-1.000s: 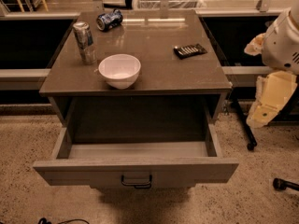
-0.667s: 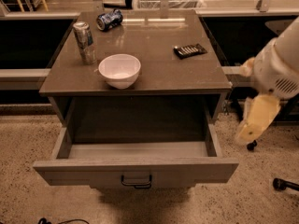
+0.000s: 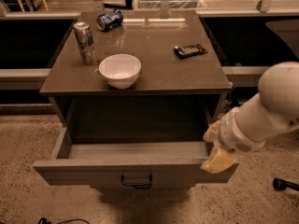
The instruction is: Close top drawer
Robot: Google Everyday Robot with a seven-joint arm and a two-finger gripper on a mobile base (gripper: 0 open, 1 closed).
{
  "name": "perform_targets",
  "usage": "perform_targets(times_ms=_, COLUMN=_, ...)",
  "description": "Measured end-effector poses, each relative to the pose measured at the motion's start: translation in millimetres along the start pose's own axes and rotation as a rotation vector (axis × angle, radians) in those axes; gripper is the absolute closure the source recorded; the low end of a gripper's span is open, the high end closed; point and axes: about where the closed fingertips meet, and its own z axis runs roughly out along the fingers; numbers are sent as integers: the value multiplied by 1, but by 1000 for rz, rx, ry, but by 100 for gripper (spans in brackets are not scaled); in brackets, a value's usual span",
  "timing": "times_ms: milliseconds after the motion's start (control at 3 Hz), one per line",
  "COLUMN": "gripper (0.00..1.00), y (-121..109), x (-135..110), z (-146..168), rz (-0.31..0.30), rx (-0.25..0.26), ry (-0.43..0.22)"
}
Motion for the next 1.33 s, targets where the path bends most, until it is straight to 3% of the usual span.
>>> perform_targets(times_ms=667, gripper=88, y=36, x=-1, z=66, rz=-94, rx=-111, ry=-99)
perform_targets(times_ms=1000, gripper=84, y=44, x=-1, z=77, rz=-121, rx=-134, ry=-124)
perform_targets(times_ms=1333, gripper=60, y=45, x=-1, z=78, rz=-125, rx=-135, ry=-125)
